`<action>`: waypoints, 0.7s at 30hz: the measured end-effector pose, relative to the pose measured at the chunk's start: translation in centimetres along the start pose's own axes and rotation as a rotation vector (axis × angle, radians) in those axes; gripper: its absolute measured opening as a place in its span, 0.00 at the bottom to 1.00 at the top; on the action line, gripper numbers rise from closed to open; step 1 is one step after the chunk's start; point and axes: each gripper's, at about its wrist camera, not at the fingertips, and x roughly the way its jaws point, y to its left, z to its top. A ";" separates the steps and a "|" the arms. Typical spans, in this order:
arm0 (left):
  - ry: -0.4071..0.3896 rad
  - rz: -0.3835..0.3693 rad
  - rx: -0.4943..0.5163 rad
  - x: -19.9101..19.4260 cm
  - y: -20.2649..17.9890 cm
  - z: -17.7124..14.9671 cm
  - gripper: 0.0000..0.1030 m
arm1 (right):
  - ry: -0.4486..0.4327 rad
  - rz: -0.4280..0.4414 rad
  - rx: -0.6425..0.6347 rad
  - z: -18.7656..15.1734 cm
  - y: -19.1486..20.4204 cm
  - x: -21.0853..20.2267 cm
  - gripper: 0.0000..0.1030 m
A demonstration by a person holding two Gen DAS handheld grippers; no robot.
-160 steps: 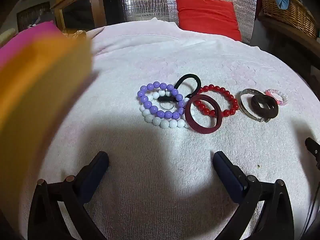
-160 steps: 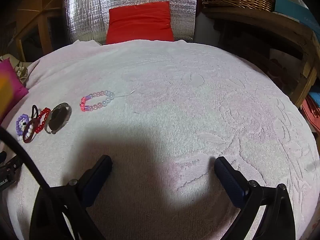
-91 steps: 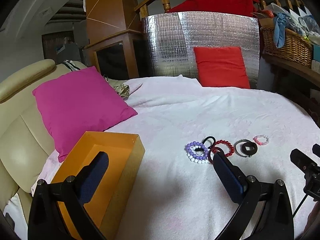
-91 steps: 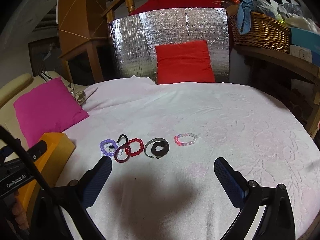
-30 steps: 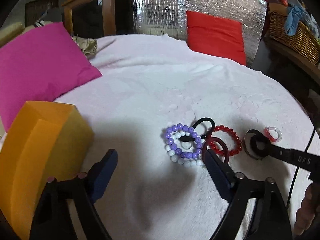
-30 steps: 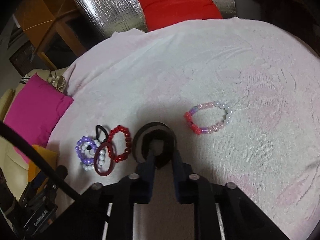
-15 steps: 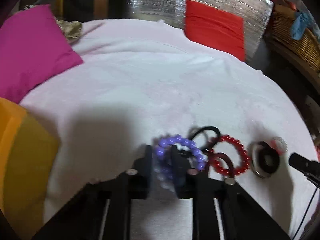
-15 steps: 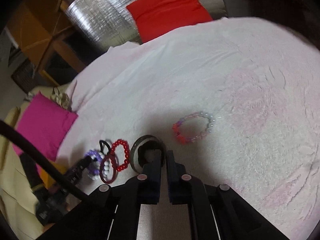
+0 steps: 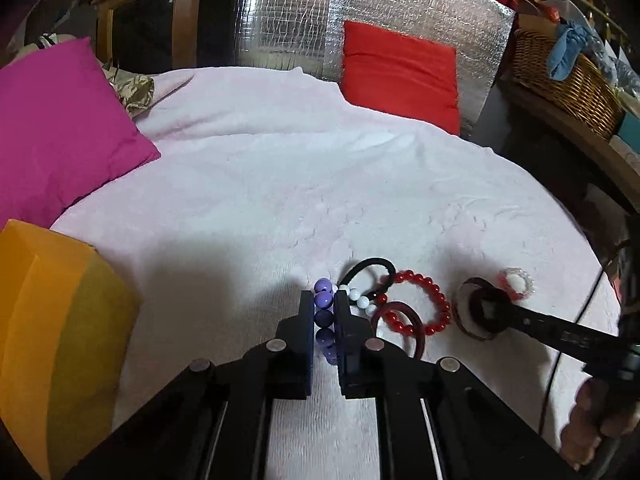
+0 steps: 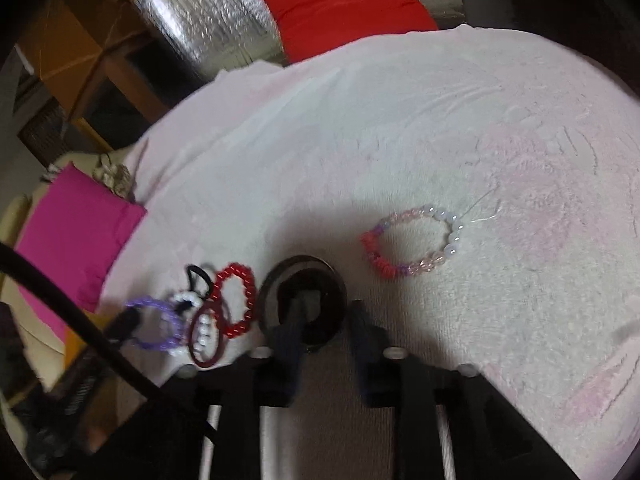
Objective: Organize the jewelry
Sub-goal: 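Grasp the purple beaded bracelet with the left tool while the right tool grasps the black ring, then carry both items into the orange box and open both tools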
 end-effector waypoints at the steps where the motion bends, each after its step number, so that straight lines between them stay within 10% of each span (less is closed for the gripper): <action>1: -0.005 -0.004 0.002 -0.4 0.0 0.0 0.09 | -0.016 -0.016 -0.013 0.0 0.0 -0.1 0.13; 21: -0.165 -0.113 0.023 -11.0 -0.1 -0.8 0.09 | -0.206 0.281 -0.041 -0.2 1.4 -7.6 0.10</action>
